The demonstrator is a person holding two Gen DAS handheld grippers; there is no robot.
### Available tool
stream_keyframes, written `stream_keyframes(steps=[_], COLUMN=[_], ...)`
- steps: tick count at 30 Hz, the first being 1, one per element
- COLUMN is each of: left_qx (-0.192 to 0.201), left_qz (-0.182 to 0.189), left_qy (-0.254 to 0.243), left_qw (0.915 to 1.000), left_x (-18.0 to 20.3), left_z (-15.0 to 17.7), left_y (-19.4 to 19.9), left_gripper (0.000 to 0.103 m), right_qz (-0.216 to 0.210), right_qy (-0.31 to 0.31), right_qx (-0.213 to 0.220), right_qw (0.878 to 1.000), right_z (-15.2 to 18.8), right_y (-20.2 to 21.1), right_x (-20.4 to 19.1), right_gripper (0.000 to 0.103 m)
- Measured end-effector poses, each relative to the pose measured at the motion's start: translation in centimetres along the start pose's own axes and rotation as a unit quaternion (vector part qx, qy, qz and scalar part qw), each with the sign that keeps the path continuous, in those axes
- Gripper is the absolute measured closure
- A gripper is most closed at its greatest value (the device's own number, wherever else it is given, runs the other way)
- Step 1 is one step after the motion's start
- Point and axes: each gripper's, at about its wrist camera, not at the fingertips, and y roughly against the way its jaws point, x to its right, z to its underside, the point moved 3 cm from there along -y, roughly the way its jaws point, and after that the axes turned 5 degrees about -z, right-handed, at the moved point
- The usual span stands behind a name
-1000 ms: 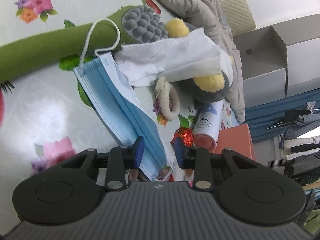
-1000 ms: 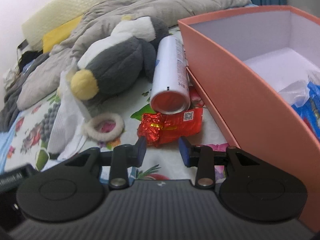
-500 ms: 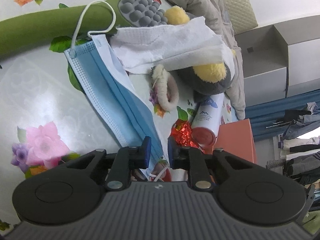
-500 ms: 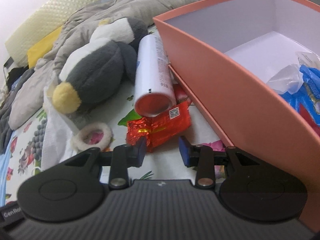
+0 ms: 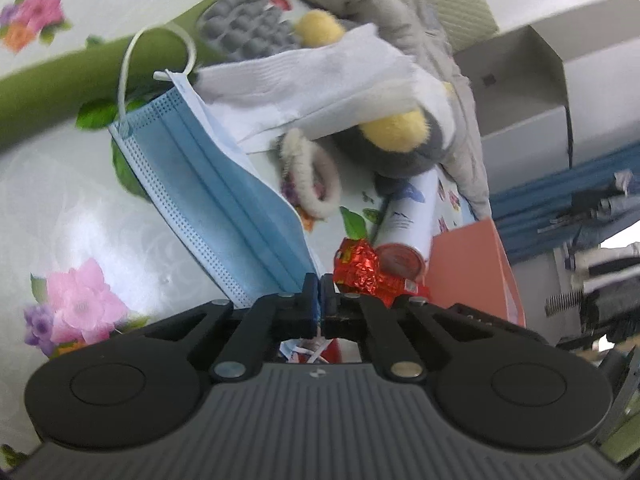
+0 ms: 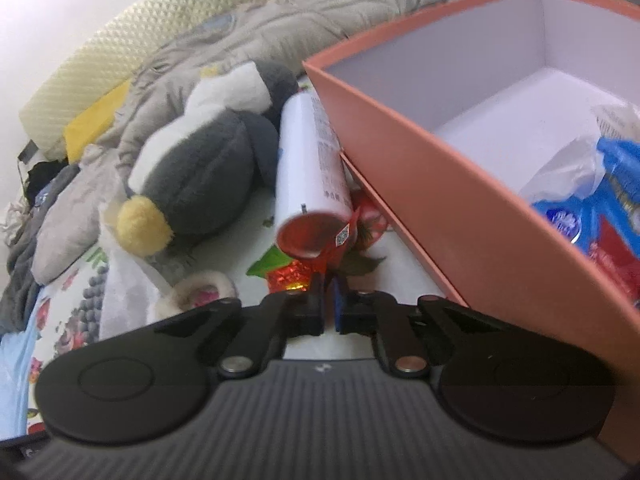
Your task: Organize soft objects
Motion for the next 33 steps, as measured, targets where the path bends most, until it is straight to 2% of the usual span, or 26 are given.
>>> stream_keyframes(steps=[9,16,20,26,30,33], left_qx=[-0.005,0.004,0.003,-0.019,-0.030,-0.026], left_qz=[-0.003,0.010,0.014,0.007,0.004,-0.004], left_qy=[-0.020,-0.047,-0.060,-0.054,-0.038,-0.046], left_qw=[0.9998,0.9988,0.9981,0.9983,0.9988,0.9986], left_x=[-0.5,0.0,0.1,-1.3,-2.9,-3.6], left_z=[1.4,3.4,5.5,9.4,11.0,11.9], left_y=[3.7,8.7,11.5,14.0,16.2,18.3], left_gripper=[0.102,0.102,0.102,0.102,0.102,0.102], right_qz=[-0.016,-0.028,-0.031,-0.055,-0.067,-0.076], right_qy=[0.016,0.027,0.027,0.032,0.022,0.009], right_qx=[0.005,-0.001,-0.019,-0.051,-0.070,-0.093], right_qw=[1.000,0.999,0.999,0.997,0.995,0.993], right_z=[-0.1,0.6,1.3,2.9,3.9,4.9], right_y=[3.0,6.3,8.3,11.2,13.3,14.7], right_x=[-0.5,-0.4,0.2,0.0,0.1,0.6], right_gripper=[0.099,0.099,0.099,0.099,0.099,0.099])
